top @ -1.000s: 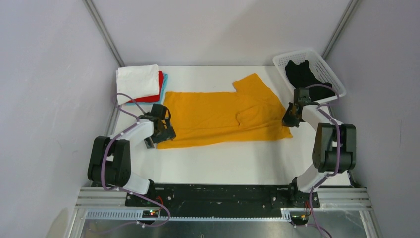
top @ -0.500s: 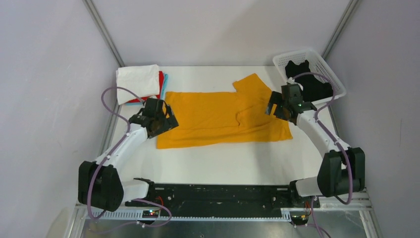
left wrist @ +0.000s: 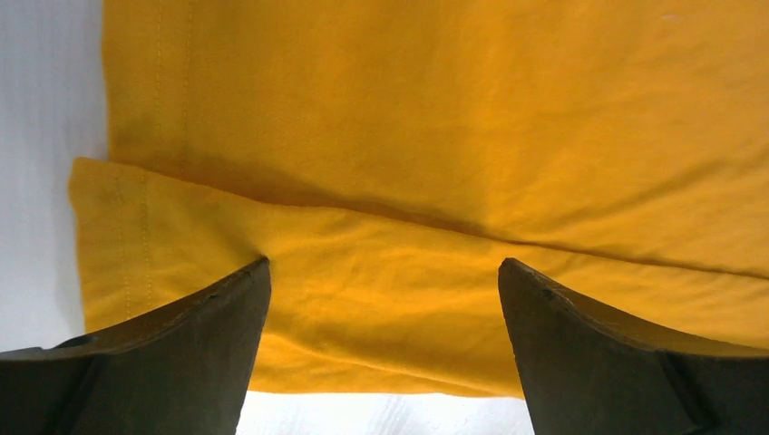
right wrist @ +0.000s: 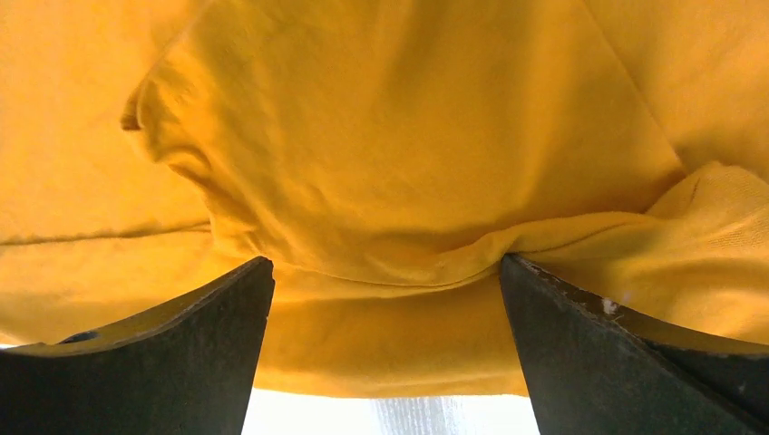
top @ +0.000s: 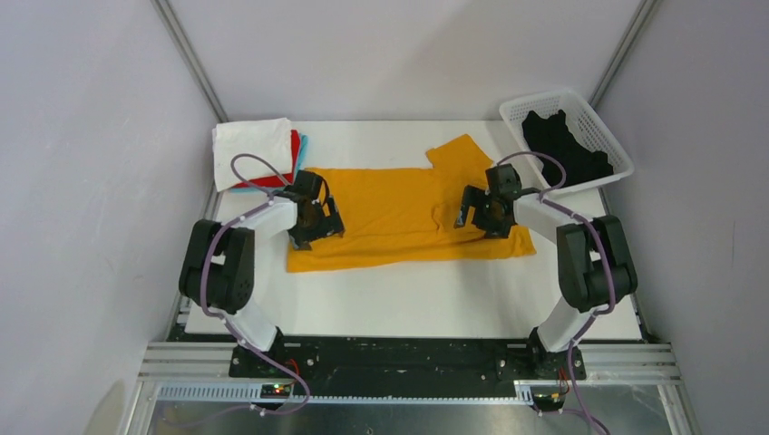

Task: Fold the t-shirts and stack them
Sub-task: Fold the flattened tshirt in 1/3 of the way

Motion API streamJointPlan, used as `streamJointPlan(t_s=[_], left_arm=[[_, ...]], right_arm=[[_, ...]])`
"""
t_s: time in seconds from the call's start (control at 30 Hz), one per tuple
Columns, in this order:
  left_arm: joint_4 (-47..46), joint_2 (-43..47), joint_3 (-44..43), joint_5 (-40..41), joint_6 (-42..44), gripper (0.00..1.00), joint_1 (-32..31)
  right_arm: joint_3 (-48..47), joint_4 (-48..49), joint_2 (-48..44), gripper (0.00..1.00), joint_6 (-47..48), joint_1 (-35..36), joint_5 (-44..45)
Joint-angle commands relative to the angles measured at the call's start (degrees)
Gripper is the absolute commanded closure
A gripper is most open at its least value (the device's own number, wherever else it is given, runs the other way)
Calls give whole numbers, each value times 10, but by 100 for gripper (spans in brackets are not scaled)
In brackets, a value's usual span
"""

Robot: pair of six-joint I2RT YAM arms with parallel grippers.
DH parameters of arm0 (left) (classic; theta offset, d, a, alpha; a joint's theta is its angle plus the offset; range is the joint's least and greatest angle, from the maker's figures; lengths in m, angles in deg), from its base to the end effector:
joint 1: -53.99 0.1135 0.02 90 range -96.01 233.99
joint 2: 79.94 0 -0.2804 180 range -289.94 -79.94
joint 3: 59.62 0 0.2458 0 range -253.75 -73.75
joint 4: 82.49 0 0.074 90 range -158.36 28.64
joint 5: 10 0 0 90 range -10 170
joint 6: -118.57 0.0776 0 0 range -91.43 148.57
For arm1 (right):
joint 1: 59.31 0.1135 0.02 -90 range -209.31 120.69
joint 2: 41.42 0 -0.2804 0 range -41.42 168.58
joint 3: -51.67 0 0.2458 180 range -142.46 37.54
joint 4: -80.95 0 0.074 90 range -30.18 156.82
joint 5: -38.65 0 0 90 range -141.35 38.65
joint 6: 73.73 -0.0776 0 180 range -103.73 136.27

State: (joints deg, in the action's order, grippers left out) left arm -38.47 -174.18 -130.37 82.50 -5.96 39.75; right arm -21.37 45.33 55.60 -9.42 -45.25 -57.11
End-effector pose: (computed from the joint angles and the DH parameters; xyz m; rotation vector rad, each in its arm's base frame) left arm 0.3150 -0.0764 0.1552 -0.4982 2.7160 -0.1718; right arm 0.3428 0.0939 0.1615 0.2326 2.6419 0.3704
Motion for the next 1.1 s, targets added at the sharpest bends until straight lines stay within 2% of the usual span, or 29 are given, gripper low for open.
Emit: streamJointPlan(t_s=[0.0,0.23,0.37,0.6,0.67,0.83,0.97,1.07], left_arm=[[-10,-13,12,-15,-11,0,-3],[-9,88,139,24,-36,0,-7],[-8,158,227,25,-72,0,-21],[12,287,335,32,-143,0,-90],[27,329,351,32,-156,0,-103],[58,421,357,37,-167,0,-112],[64,441,317,31,-153,0,-112],[68,436,254,58,-133,0,-112]], right_arm=[[56,18,-30,1,-20,-2,-37],[207,8,-167,1,-53,2,-67],[270,-41,-266,0,-71,7,-42],[360,-121,-415,1,-118,37,-39],[365,-150,-465,1,-147,59,-5],[368,-185,-564,1,-186,75,7],[339,-187,-569,1,-162,73,14],[296,-172,-543,0,-132,72,38]])
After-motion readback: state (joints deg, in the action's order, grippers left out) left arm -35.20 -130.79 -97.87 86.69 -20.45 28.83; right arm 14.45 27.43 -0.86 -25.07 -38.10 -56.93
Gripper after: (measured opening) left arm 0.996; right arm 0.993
